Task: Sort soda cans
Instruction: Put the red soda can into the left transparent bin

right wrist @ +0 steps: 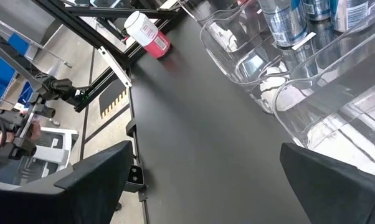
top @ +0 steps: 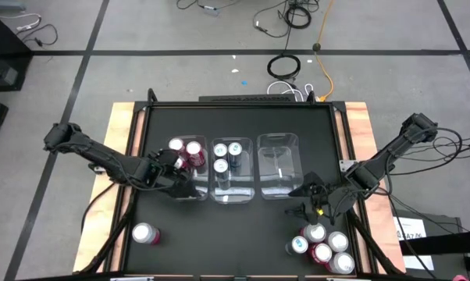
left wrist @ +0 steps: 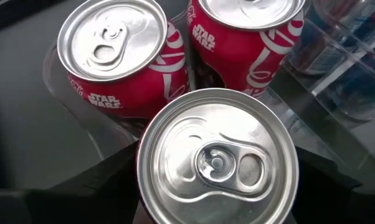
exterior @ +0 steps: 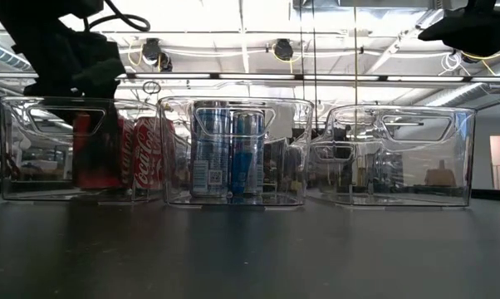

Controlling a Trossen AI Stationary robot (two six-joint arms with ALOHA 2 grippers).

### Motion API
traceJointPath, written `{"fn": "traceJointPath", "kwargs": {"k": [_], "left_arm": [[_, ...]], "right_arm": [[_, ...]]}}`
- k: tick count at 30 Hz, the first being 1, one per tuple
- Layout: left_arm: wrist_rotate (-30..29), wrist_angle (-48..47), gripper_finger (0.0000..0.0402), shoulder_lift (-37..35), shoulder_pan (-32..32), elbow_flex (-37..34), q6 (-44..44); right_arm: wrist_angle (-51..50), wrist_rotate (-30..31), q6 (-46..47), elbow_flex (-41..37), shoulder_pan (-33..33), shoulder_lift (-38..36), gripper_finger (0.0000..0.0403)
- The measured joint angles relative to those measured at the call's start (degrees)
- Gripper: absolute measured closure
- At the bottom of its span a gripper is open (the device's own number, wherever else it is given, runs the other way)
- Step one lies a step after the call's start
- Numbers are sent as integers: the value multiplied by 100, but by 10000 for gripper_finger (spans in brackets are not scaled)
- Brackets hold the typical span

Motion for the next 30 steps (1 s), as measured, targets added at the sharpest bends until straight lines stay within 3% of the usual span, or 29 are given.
{"fn": "traceJointPath", "kwargs": {"k": [30], "left_arm": [[152,121,63,1,0,2,2]], "right_arm": [[-10,-20,-18,0,2,0,3]]}}
